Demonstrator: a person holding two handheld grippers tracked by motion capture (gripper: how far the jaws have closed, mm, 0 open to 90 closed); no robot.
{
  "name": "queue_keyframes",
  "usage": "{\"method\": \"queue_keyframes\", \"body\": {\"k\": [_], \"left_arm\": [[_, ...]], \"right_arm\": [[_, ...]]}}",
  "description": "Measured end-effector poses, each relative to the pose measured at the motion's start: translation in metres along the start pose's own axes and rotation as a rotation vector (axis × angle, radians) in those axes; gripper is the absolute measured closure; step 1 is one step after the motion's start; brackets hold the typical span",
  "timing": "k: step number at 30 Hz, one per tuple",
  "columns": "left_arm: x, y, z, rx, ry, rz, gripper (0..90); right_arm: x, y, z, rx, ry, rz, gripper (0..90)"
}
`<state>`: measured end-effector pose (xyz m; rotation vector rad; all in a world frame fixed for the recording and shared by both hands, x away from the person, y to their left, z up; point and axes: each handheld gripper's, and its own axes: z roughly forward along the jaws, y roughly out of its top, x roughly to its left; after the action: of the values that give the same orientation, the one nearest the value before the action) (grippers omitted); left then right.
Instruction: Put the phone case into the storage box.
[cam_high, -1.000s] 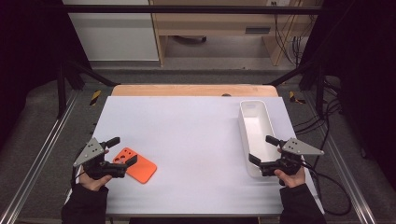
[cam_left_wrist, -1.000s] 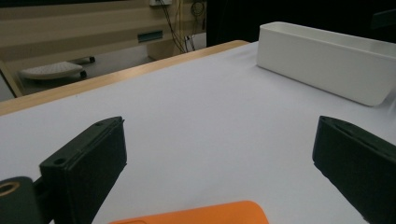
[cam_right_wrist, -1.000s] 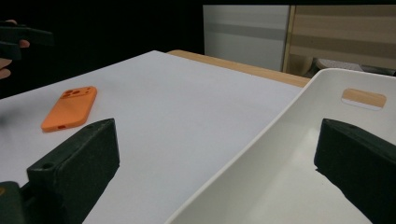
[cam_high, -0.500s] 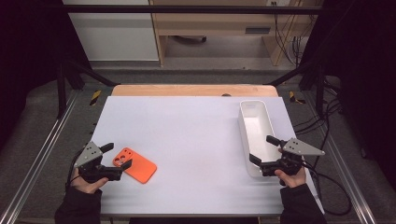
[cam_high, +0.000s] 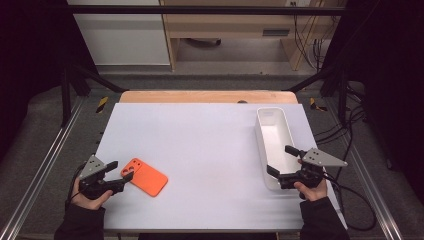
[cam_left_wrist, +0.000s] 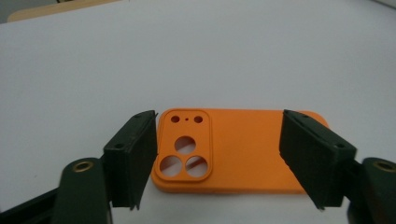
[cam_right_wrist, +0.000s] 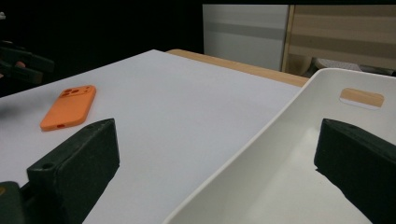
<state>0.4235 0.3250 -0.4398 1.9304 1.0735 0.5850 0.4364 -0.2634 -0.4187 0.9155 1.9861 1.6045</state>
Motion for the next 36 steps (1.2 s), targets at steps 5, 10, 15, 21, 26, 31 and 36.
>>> {"method": "queue_keyframes", "body": {"k": [5, 10, 15, 21, 26, 31, 36], "left_arm": [[0.0, -0.003, 0.001, 0.043, 0.021, 0.004, 43.5], [0.0, -0.005, 0.002, 0.084, 0.03, 0.007, 54.2], [0.0, -0.007, 0.004, 0.117, 0.052, 0.018, 66.8], [0.001, -0.009, 0.006, 0.141, 0.063, 0.007, 76.7], [0.003, -0.011, 0.01, 0.185, 0.087, 0.0, 85.5], [0.005, -0.012, 0.012, 0.203, 0.107, -0.019, 89.6], [0.007, -0.014, 0.018, 0.233, 0.124, -0.033, 89.8]], "right_arm": [[0.0, 0.0, 0.0, 0.0, 0.001, 0.0, 0.4], [0.0, 0.0, 0.0, 0.004, -0.001, 0.0, 0.4], [0.0, 0.0, 0.001, 0.007, 0.0, -0.002, 0.4], [0.0, 0.0, 0.0, 0.005, 0.0, 0.0, 0.4], [0.0, 0.0, 0.0, 0.004, -0.001, -0.003, 0.4], [0.0, 0.0, 0.0, 0.004, -0.001, -0.002, 0.4], [0.0, 0.0, 0.0, 0.004, -0.003, -0.003, 0.4]]}}
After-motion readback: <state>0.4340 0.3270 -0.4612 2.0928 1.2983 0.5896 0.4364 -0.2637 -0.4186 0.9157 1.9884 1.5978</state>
